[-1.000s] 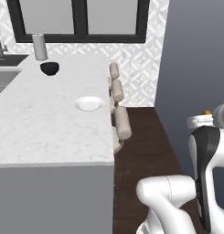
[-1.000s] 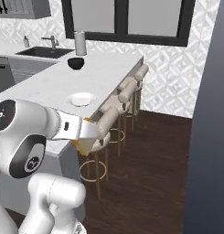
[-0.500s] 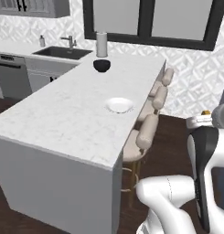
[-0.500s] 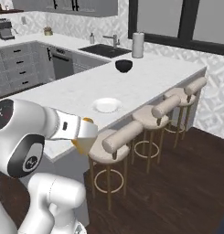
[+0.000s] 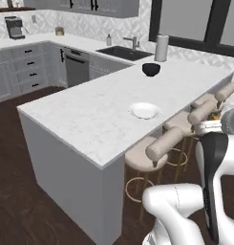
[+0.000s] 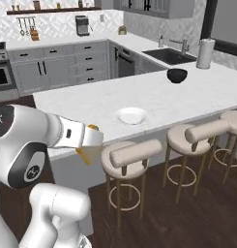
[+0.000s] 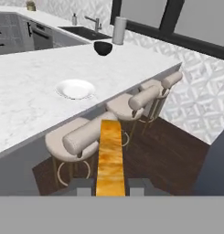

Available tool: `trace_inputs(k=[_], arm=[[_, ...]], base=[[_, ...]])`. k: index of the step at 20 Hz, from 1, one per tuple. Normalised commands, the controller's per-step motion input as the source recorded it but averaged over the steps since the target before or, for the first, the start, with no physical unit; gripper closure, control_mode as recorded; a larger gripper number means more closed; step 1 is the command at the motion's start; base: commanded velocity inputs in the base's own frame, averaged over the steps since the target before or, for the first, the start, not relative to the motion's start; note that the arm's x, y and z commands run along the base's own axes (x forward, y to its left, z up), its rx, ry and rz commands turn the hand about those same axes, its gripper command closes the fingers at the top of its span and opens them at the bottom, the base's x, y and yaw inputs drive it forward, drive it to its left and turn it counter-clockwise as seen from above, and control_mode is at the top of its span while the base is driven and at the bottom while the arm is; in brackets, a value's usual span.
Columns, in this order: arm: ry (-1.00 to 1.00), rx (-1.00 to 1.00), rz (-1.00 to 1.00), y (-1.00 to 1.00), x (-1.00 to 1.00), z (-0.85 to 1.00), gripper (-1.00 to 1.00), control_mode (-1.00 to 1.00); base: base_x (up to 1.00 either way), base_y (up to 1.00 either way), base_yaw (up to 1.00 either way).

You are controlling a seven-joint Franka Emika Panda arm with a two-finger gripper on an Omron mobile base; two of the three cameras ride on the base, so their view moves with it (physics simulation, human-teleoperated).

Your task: Start the toaster. Once the lever pops up, take the bread to the plate on the dining counter.

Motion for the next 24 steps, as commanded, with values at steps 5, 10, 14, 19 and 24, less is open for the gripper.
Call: trace_inputs(k=[5, 10, 14, 19, 24], arm=[[0.00, 0.00, 0.00, 0.00, 0.00, 0.00, 1.00, 1.00], [0.00, 0.00, 0.00, 0.00, 0.00, 0.00, 1.00, 1.00], [0.00, 0.00, 0.00, 0.00, 0.00, 0.00, 1.00, 1.00], [0.00, 0.00, 0.00, 0.00, 0.00, 0.00, 1.00, 1.00], [0.00, 0.00, 0.00, 0.00, 0.00, 0.00, 1.00, 1.00]], base=[[0.03, -0.95, 0.60], [0.04, -0.96, 0.58], [0.10, -1.00, 0.53], [0.05, -0.68, 0.39], [0.38, -0.31, 0.32]])
